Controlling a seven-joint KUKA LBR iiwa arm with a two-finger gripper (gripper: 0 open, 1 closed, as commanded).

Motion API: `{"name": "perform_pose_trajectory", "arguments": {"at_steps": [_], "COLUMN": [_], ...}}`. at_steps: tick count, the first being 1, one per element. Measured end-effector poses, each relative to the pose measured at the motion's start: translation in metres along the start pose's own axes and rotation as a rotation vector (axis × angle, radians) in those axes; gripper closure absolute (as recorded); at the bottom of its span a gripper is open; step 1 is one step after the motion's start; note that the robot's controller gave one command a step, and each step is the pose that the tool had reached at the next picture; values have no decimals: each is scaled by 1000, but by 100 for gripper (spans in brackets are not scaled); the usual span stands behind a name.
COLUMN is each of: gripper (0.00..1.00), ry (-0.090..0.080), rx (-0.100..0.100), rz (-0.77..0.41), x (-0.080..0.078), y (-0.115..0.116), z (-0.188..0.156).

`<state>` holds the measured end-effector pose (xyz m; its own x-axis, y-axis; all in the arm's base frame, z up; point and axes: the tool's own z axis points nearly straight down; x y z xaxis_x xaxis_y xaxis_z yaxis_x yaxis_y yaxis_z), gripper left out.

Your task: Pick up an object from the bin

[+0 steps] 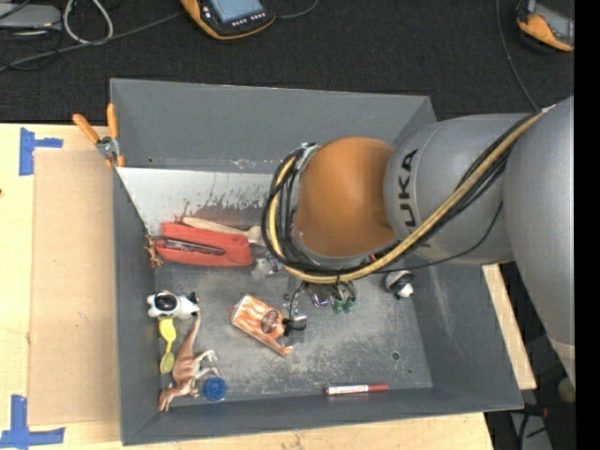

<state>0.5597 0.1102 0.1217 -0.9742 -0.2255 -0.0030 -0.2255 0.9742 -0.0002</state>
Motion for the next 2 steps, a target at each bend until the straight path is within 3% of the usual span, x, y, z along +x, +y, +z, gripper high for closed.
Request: {"name": "perform_pose_trajectory", "arguments": {"at_steps": [1,2], "gripper": [100,100], "ry": [14,14], "rx": [-1,-2], "rz": [90,91], "x": [10,10], "y": [-29,-29], "z": [50,50]}}
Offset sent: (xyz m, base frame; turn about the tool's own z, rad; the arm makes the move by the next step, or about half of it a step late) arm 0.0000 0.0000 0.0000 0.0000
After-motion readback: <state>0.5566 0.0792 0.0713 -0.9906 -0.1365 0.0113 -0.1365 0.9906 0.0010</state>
